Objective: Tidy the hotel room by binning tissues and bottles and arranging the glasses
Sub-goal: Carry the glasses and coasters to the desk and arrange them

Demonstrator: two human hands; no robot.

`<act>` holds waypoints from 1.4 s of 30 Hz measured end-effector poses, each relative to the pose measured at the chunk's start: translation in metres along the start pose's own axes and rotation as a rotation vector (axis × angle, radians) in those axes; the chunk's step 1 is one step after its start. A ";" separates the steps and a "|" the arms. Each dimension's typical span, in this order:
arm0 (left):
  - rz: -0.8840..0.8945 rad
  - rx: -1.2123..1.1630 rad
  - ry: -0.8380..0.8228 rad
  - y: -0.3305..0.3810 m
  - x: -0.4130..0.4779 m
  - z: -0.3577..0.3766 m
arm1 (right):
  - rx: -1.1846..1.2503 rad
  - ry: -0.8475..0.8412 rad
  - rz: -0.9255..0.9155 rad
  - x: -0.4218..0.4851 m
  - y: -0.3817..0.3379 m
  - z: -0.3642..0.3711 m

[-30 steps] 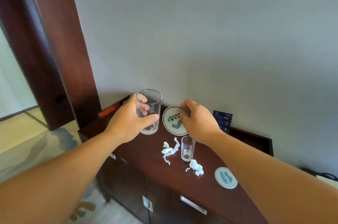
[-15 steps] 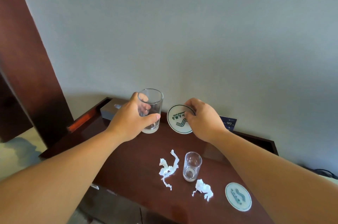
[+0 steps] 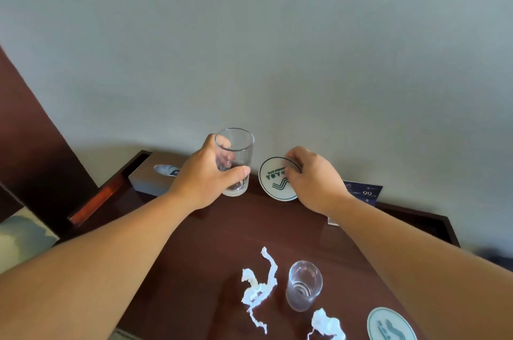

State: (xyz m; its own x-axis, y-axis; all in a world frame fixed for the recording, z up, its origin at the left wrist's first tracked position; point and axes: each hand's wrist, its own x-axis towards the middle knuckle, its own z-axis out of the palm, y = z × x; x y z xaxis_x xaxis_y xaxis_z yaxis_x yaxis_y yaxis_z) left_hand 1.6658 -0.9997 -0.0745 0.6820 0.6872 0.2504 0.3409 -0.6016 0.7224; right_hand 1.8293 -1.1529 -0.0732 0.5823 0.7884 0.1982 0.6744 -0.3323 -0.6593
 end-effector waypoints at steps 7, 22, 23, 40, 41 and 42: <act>0.011 -0.041 -0.115 -0.029 0.033 0.027 | -0.049 0.033 0.130 0.015 0.020 0.011; 0.091 -0.150 -0.322 -0.078 0.084 0.046 | -0.141 0.115 0.314 0.030 0.017 0.041; 0.090 -0.149 -0.332 -0.081 0.085 0.047 | -0.136 0.103 0.318 0.031 0.017 0.043; -0.044 -0.112 -0.349 -0.132 0.085 0.064 | -0.110 -0.174 0.391 0.072 0.054 0.095; -0.058 -0.110 -0.347 -0.136 0.084 0.064 | -0.121 -0.198 0.386 0.077 0.058 0.102; -0.071 -0.104 -0.346 -0.138 0.083 0.065 | -0.142 -0.231 0.378 0.081 0.060 0.109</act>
State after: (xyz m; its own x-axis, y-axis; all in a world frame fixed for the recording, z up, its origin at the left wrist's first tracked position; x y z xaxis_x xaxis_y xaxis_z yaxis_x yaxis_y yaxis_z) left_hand 1.7173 -0.8857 -0.1954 0.8435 0.5366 -0.0226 0.3397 -0.5004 0.7964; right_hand 1.8676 -1.0528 -0.1756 0.6939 0.6876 -0.2140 0.4992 -0.6734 -0.5452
